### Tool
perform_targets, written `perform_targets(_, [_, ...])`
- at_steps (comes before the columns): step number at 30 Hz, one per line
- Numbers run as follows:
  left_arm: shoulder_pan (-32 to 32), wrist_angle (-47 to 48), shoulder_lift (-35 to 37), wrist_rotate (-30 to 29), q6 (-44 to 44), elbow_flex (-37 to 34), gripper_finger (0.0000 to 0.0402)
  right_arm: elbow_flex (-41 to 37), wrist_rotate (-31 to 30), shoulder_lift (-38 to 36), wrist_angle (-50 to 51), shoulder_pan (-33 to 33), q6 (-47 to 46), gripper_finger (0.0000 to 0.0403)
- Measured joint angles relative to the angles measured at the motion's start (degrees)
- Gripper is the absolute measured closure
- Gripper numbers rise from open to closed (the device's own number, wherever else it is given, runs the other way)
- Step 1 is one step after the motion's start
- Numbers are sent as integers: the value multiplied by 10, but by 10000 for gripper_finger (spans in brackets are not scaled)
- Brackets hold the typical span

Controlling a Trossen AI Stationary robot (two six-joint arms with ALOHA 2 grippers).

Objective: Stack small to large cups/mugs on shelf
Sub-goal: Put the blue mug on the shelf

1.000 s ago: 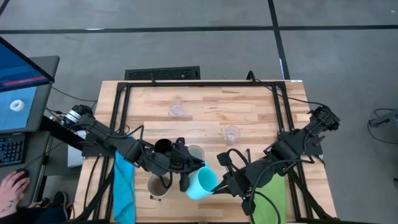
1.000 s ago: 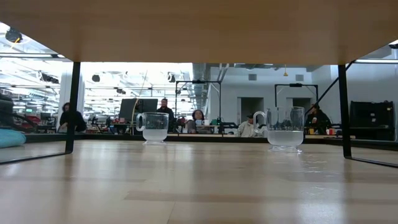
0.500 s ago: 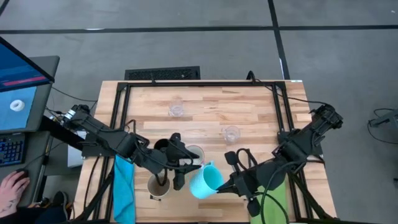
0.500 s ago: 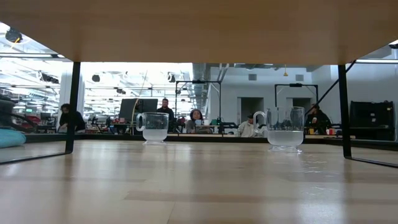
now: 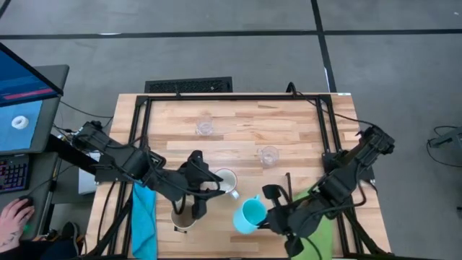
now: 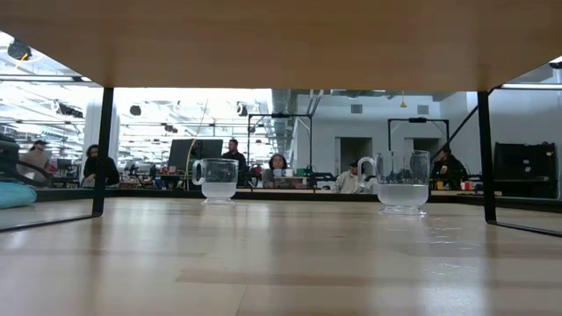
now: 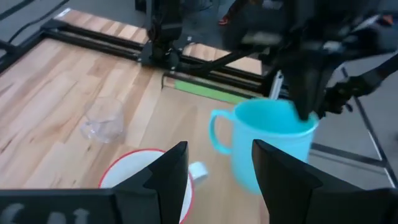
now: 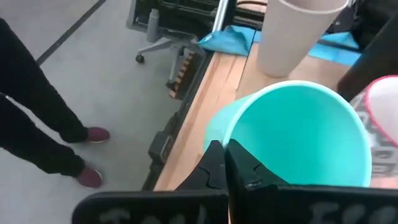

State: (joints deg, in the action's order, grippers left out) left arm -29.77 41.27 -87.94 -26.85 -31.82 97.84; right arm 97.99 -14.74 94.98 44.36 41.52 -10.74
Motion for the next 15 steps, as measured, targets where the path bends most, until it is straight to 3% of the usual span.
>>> perform_targets(15, [-32,32,0,-41,12,64,232,1,10,38,-2,-19,-78,402])
